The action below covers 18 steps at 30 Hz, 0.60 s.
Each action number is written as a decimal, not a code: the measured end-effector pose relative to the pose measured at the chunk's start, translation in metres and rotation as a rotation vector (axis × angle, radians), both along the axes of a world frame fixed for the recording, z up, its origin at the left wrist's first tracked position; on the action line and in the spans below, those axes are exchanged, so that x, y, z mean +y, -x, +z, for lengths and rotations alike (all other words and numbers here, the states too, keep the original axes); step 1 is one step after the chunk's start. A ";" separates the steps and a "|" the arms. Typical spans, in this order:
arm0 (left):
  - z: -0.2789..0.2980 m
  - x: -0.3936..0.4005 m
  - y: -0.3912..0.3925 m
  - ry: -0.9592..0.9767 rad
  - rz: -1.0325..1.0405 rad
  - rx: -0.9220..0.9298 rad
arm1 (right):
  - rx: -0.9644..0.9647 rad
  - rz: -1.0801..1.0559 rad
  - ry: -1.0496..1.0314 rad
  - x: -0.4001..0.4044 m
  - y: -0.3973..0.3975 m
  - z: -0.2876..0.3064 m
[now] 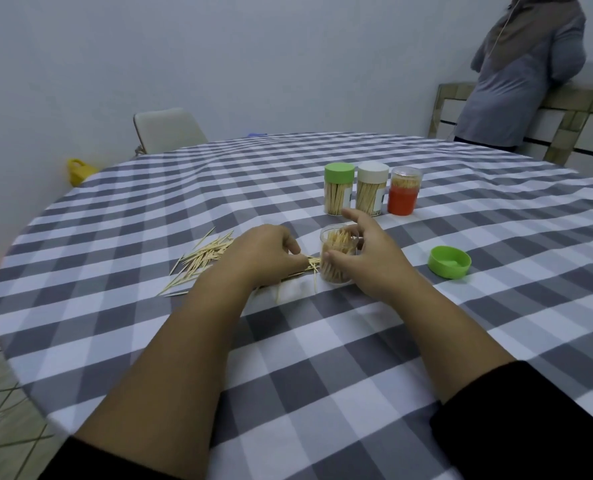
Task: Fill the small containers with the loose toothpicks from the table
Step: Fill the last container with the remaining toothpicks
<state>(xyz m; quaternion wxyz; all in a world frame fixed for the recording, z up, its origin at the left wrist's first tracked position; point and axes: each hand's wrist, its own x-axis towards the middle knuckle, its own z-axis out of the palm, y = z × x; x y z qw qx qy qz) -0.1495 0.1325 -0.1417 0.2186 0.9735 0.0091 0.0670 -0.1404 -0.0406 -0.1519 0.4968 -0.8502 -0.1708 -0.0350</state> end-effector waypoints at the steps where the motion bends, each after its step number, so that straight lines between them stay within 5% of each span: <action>1: -0.003 -0.003 -0.001 -0.021 0.006 -0.016 | -0.004 0.000 -0.005 0.000 0.000 0.000; 18: -0.005 0.004 -0.003 0.049 -0.125 0.070 | 0.010 -0.012 0.008 0.001 -0.002 -0.001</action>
